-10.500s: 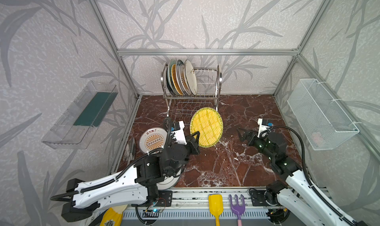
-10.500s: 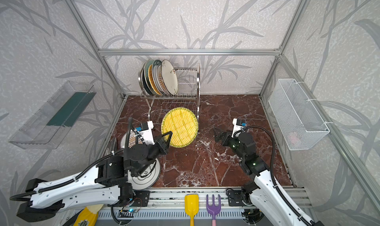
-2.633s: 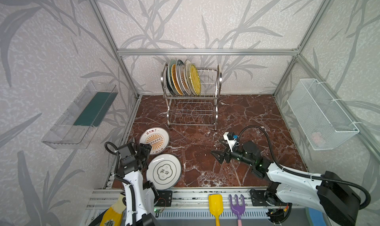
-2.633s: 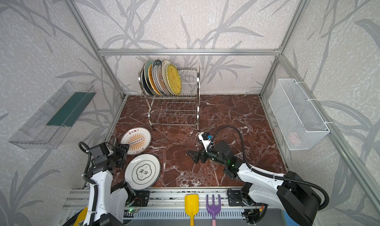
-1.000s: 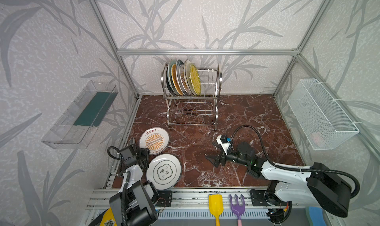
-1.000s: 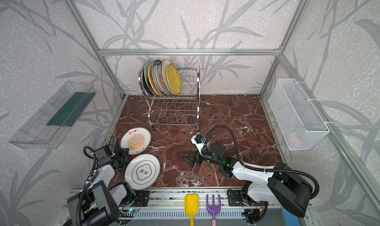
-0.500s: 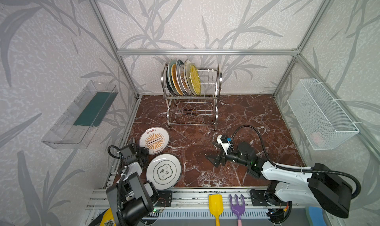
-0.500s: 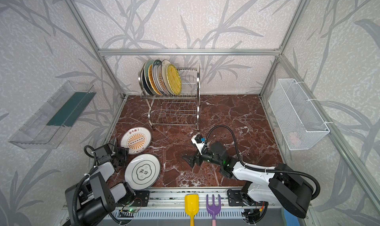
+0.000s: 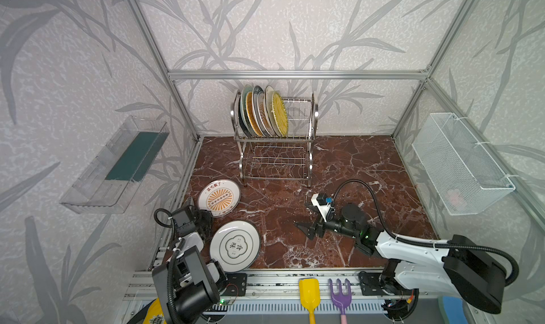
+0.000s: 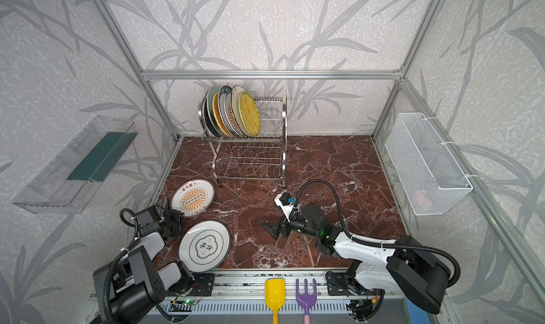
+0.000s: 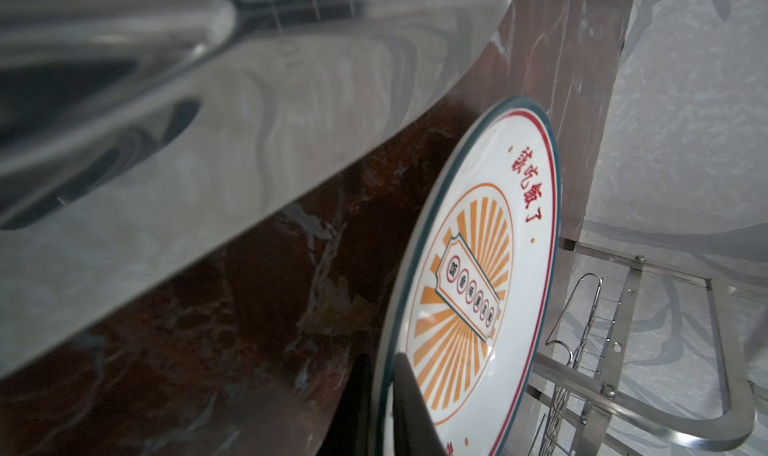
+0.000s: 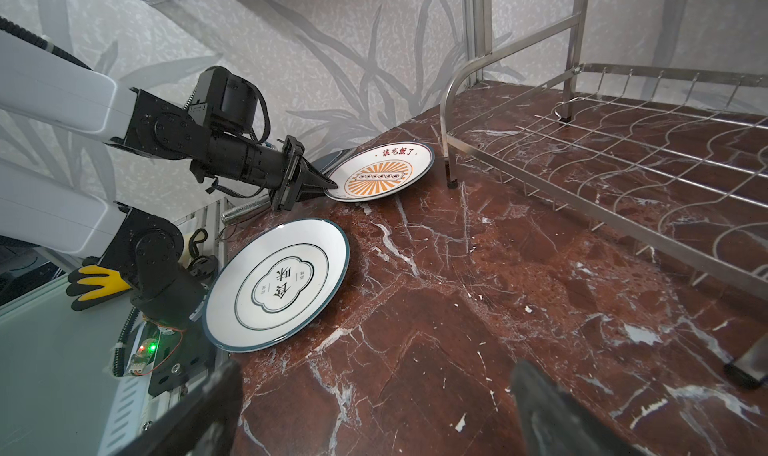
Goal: Load the plates into the dish rack
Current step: 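Grasp the sunburst plate's rim with the left gripper and tilt it upright, then grasp the upright plate's top rim with right gripper while left holds it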
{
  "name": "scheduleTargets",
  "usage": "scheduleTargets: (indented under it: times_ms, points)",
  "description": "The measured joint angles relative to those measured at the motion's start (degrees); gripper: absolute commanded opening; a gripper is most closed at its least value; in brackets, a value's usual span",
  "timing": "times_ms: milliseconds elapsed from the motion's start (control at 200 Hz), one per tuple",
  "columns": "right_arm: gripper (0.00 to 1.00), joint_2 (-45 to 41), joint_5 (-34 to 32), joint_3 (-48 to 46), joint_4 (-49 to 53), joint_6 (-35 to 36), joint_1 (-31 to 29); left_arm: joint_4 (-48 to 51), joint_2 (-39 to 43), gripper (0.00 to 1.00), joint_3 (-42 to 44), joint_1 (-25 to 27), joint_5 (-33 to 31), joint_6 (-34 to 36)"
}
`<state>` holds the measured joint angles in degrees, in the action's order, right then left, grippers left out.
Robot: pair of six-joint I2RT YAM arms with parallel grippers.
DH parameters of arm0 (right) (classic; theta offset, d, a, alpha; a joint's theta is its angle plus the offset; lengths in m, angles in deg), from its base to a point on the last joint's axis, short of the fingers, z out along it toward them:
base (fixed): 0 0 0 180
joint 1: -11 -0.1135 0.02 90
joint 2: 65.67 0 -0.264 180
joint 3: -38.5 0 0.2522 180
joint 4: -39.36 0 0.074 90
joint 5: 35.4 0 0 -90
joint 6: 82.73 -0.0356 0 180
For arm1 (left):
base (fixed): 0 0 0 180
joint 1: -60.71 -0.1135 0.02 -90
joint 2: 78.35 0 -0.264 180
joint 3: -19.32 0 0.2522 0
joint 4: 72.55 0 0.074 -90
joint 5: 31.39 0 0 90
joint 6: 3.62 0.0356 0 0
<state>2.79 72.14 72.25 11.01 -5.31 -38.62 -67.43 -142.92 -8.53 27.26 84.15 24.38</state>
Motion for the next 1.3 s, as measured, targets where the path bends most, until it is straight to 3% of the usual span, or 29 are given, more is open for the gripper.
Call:
scheduleTargets:
  times_ms: [95, 320, 525, 815, 950, 1060, 1300]
  points:
    - [0.99, -0.2, -0.2, 0.0, 0.6, 0.3, 0.0, -0.5, 1.4, 0.00, -0.1, 0.0, 0.3, -0.8]
    - [0.99, -1.0, -1.5, 0.0, 1.7, 1.2, 0.0, 10.1, 10.4, 0.00, -2.5, 0.0, -0.9, -0.8]
    - [0.99, -1.5, -3.5, 0.0, 1.8, 2.6, 0.0, 22.2, 19.0, 0.00, -10.0, -0.1, -1.7, 2.6]
    - [0.99, -1.8, -11.1, -0.1, 1.9, 4.2, -1.0, 37.4, 20.2, 0.00, -20.0, 0.0, 1.4, 9.6]
    - [0.99, -1.7, -14.3, -0.1, 0.9, 7.4, -3.0, 40.9, 21.7, 0.00, -21.3, 2.1, 2.8, 9.4]
    - [0.99, -1.5, -16.2, -0.1, -0.2, 11.8, -4.5, 43.1, 23.8, 0.00, -21.9, 7.0, 2.9, 8.1]
    - [0.99, -1.1, -19.0, 2.7, 1.2, 25.5, -7.5, 50.9, 23.0, 0.00, -31.6, 27.0, -5.9, 4.5]
